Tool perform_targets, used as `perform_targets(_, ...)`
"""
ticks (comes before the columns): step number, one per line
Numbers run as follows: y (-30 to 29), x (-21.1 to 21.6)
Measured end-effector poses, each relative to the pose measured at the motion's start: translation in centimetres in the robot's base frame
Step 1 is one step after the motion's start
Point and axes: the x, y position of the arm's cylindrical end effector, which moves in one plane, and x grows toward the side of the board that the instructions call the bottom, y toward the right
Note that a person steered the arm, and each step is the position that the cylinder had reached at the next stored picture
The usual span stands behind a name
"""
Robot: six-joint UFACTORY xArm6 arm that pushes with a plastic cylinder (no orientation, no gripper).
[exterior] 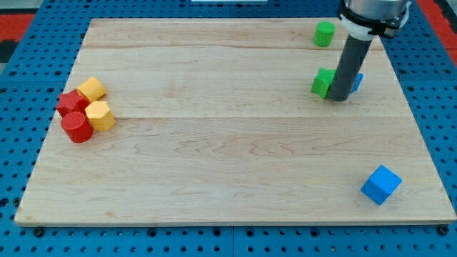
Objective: Slide the green star and blue triangle slightly to the top right
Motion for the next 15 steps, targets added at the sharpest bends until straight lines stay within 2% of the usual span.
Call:
perform_targets(2,-0.1,-4.8)
perform_targets(3,-2.7,-1.1)
perform_targets(4,-7.9,-1.3)
perform_targets(6,-4.6,-9.9)
perform_targets(7,-5.4,-8.8)
perform_targets(8,-6.0,0.1)
perform_targets(9,0.5,4.3)
perform_targets(10,2.7,1.1)
perform_targets(12,-2.4,-4.8)
perform_targets(13,-2.6,-4.2)
perform_targets(14,-0.1,0.4)
perform_targets(15,5.5,-1.4)
